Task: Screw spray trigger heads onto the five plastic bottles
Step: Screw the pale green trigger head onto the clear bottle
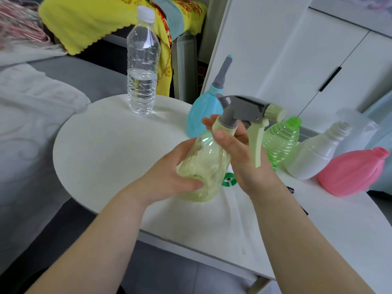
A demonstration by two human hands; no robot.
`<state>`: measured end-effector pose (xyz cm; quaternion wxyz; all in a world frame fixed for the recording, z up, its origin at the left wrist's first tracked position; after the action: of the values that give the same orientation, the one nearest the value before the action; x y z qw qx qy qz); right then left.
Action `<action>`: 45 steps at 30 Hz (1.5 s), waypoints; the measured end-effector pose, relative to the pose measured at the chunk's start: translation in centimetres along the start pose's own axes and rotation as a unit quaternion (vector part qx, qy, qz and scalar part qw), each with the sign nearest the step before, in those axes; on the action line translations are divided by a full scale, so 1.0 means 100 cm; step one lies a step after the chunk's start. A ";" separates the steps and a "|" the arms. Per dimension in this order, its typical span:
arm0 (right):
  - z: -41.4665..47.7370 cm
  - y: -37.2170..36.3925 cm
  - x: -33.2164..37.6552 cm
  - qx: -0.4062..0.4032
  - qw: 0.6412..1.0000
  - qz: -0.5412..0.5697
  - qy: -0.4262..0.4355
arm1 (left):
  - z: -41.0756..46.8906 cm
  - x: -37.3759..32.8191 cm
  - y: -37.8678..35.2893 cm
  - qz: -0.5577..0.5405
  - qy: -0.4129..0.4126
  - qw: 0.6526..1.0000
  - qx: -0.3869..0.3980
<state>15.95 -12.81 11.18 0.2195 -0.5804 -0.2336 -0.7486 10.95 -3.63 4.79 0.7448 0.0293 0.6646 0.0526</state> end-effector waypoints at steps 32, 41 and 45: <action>0.001 0.000 -0.004 0.003 0.997 0.071 -0.041 | 0.007 0.006 -0.007 0.049 0.021 0.997 -0.062; 0.000 0.003 -0.002 0.020 0.998 0.050 -0.030 | 0.002 -0.007 -0.006 0.083 -0.030 0.993 -0.077; 0.000 -0.003 -0.001 0.073 0.995 0.052 -0.036 | 0.005 0.012 -0.007 -0.037 0.028 0.998 0.035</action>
<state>15.79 -12.61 11.05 0.2917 -0.6009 -0.2649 -0.6955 11.60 -4.13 3.60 0.7258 0.0290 0.6873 0.0023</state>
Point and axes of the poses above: each hand's wrist, its own z-axis towards the middle knuckle, its own y-axis out of the back of the hand, x = y × z, the point moved 7 cm from there along z, towards the middle knuckle
